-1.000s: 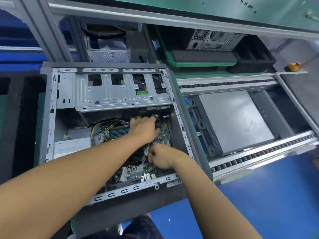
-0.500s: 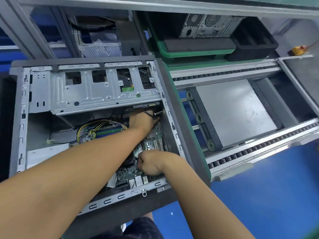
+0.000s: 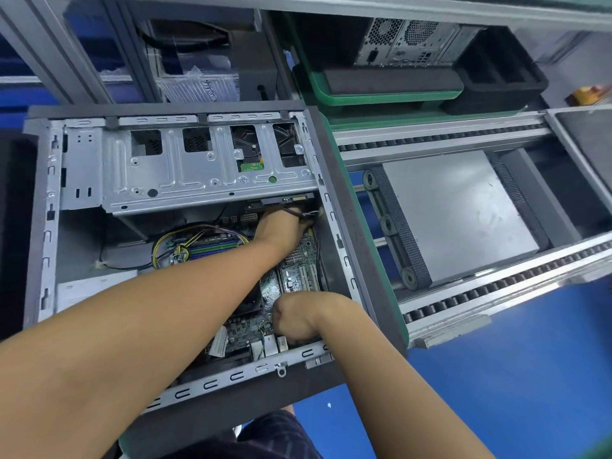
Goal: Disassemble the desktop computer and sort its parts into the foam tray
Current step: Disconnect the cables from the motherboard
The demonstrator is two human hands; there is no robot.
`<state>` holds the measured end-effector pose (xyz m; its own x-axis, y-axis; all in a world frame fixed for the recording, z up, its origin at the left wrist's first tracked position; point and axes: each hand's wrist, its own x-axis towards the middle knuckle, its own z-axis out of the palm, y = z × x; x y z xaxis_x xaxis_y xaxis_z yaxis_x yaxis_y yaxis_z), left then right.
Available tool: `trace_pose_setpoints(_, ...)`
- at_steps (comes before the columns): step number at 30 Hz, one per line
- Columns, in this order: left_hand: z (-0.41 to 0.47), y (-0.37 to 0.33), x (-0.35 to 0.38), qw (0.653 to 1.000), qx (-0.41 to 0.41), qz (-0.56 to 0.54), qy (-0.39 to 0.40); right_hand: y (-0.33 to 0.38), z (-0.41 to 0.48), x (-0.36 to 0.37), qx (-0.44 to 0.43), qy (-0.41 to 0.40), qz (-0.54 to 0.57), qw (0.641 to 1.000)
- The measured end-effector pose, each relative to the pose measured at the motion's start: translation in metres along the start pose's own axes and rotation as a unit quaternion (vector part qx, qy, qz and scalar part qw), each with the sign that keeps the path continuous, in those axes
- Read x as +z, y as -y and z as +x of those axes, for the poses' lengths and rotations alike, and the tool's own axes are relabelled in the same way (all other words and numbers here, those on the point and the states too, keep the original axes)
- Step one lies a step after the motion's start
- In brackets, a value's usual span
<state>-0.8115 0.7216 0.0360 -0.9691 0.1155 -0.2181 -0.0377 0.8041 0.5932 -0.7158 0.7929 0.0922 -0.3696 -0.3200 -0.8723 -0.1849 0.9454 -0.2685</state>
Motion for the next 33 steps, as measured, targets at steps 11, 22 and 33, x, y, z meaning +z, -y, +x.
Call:
trace_pose_setpoints(11, -0.0025, -0.0015, 0.0029, 0.999, -0.003, -0.025, -0.023, 0.0017, -0.0051, -0.0014, -0.006, 0.037, 0.010, 0.999)
trace_pose_setpoints(22, -0.0045, -0.0005, 0.0019, 0.998, -0.004, -0.050, -0.028, 0.0017, -0.0049, -0.0008, -0.001, 0.041, 0.011, 0.999)
trace_pose_setpoints(33, -0.0090, -0.0040, -0.0004, 0.997, 0.029, -0.065, -0.005, 0.0033, -0.0051, -0.0017, 0.000, 0.037, 0.010, 0.999)
